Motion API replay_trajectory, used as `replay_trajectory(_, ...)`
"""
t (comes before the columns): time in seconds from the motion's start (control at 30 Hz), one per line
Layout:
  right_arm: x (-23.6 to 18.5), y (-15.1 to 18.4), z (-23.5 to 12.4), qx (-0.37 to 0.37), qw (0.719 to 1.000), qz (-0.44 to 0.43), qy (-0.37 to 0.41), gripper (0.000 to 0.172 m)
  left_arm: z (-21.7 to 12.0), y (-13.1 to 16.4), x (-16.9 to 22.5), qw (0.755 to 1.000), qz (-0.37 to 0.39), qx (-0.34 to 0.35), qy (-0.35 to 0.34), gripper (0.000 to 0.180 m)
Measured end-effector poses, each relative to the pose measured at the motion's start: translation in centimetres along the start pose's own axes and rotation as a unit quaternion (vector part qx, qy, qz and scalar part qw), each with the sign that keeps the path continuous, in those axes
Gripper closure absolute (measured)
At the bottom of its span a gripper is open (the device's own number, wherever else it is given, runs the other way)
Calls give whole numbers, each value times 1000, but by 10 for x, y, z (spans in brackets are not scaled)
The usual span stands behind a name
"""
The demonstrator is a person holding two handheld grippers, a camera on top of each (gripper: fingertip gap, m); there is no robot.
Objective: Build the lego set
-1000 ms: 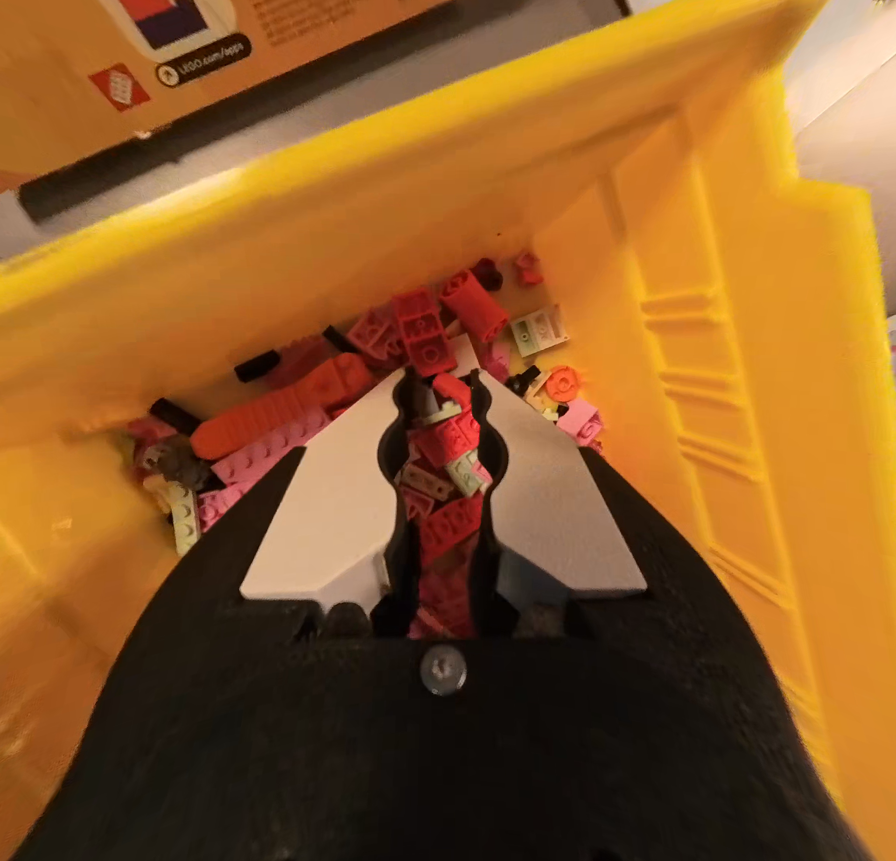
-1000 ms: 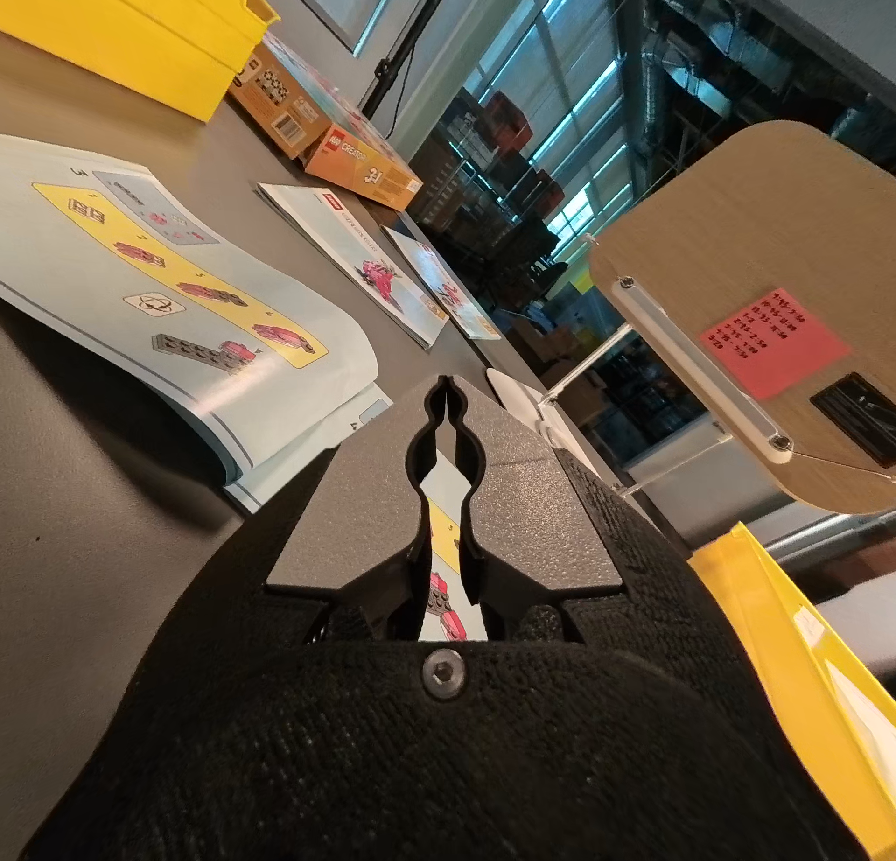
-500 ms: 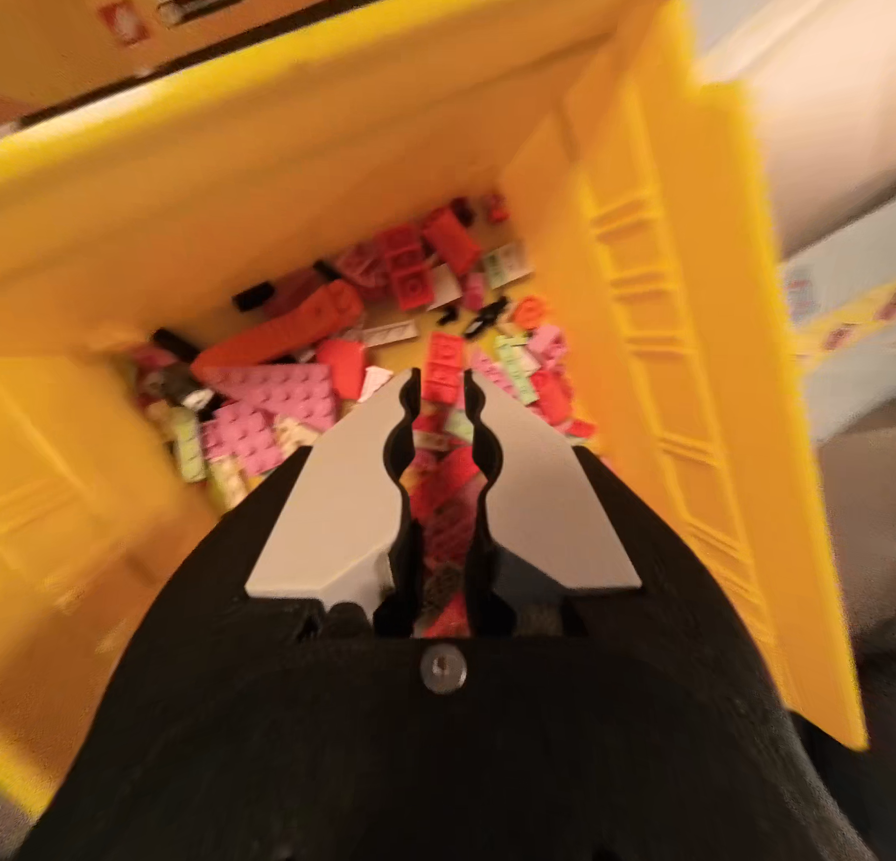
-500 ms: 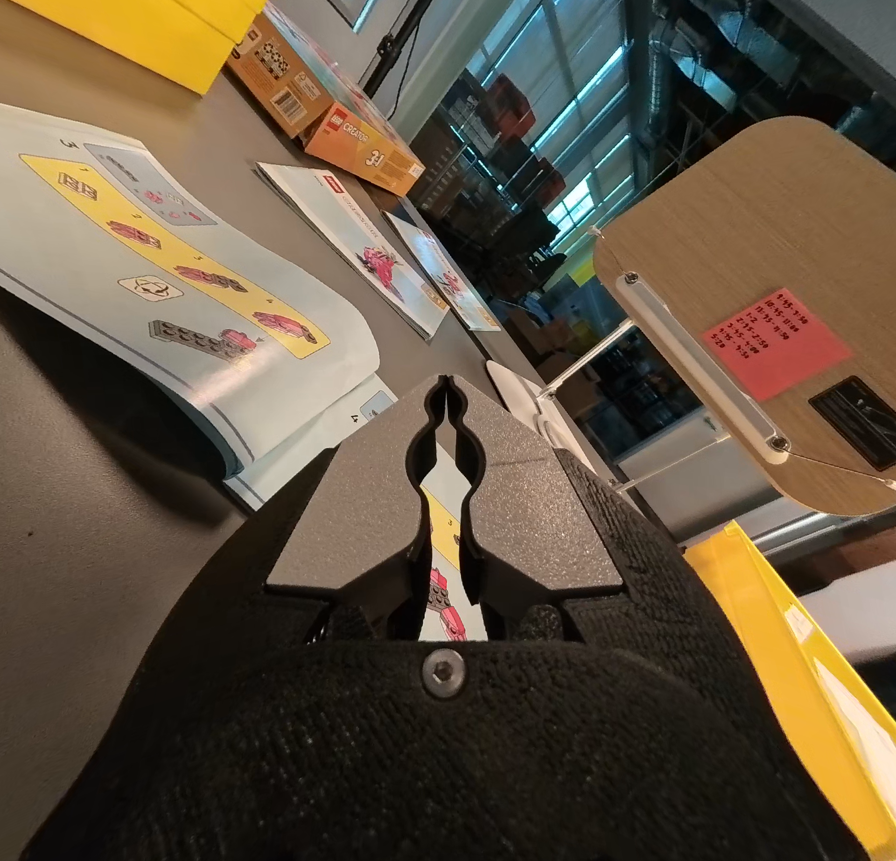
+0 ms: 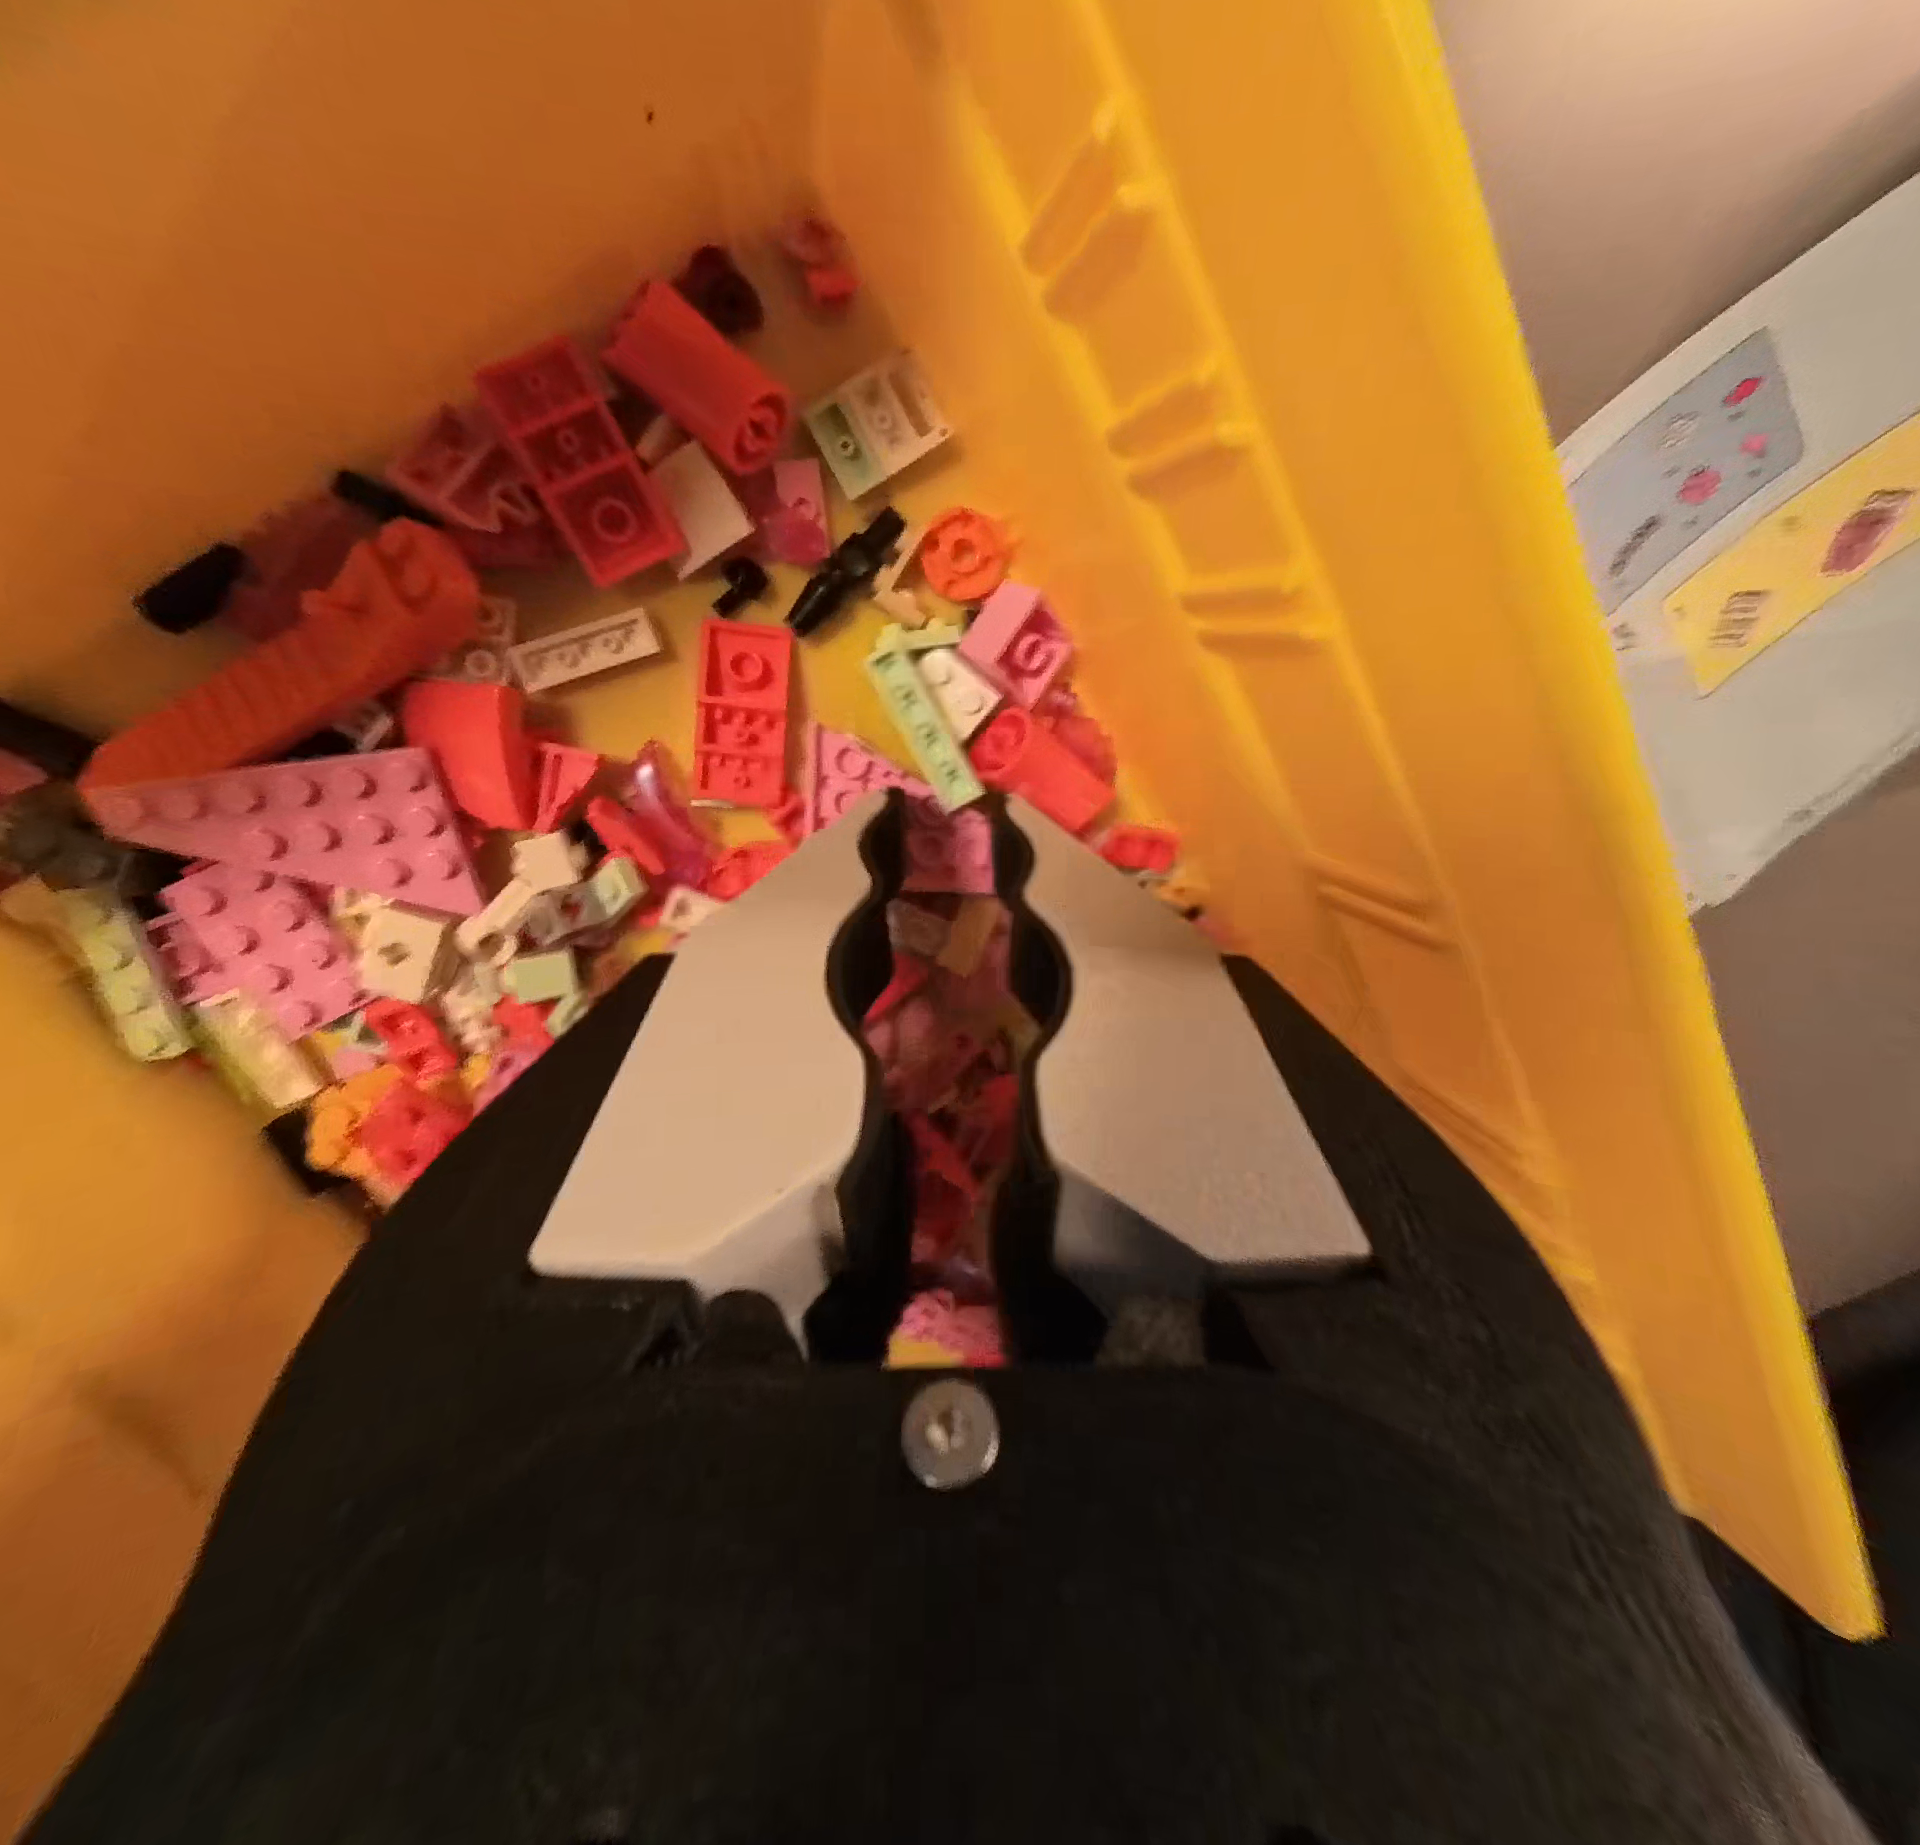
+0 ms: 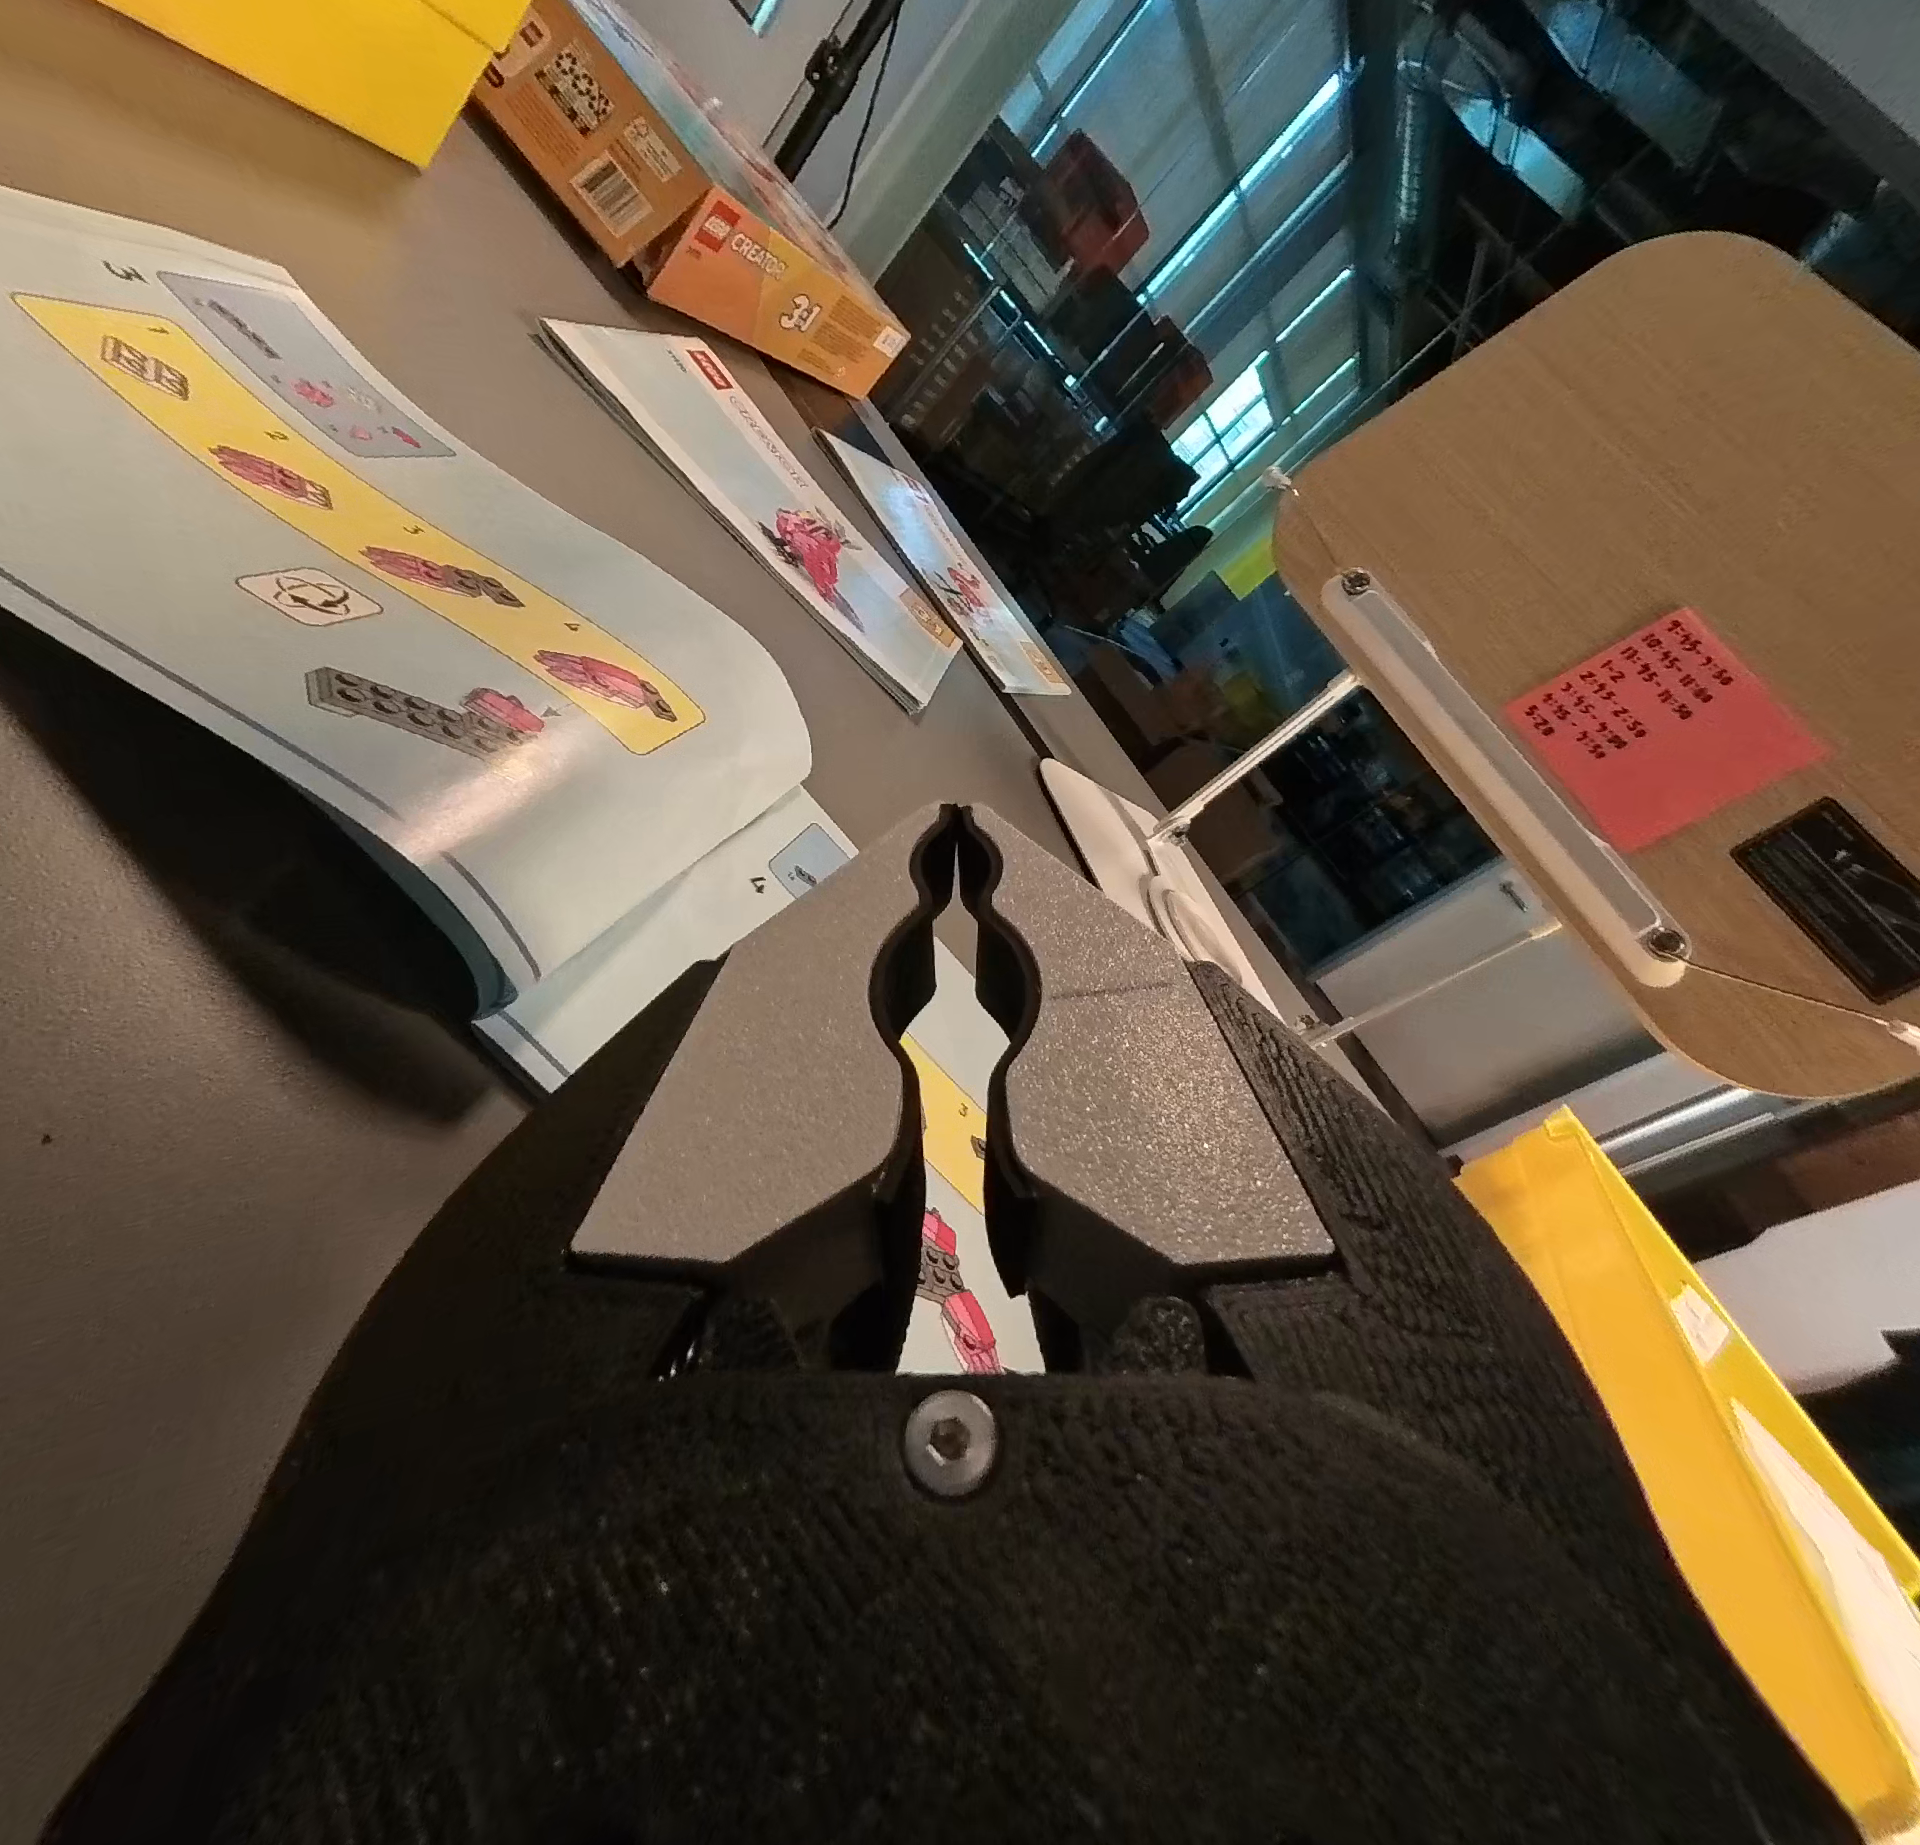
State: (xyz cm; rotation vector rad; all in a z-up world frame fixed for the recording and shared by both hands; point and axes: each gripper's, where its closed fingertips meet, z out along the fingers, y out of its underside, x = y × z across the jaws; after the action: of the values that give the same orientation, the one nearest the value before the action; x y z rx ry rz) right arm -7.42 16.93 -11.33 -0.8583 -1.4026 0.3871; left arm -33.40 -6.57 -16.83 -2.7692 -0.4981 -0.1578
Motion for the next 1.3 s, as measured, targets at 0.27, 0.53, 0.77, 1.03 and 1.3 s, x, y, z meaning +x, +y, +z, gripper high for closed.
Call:
replay_trajectory(0.27, 1, -1, 0, 2, 1000, 5, -1, 172, -23, 5, 36, 996, -4, 35, 81, 166)
replay_trajectory(0.53, 0, -1, 0, 2, 1000, 3, -2, 172, -26, 12, 30, 999, 13, 8, 40, 161)
replay_trajectory(0.77, -1, -1, -1, 3, 1000, 2, -4, 172, -23, 63, 43, 994, 16, -100, 50, 155)
replay_trajectory(1.03, -2, -1, -1, 4, 1000, 2, -6, 172, -26, 27, 31, 999, 49, 3, -8, 154)
replay_trajectory(1.3, -5, 1, 1, -6, 1000, -11, -8, 172, -18, -63, 12, 972, 205, 116, -4, 154)
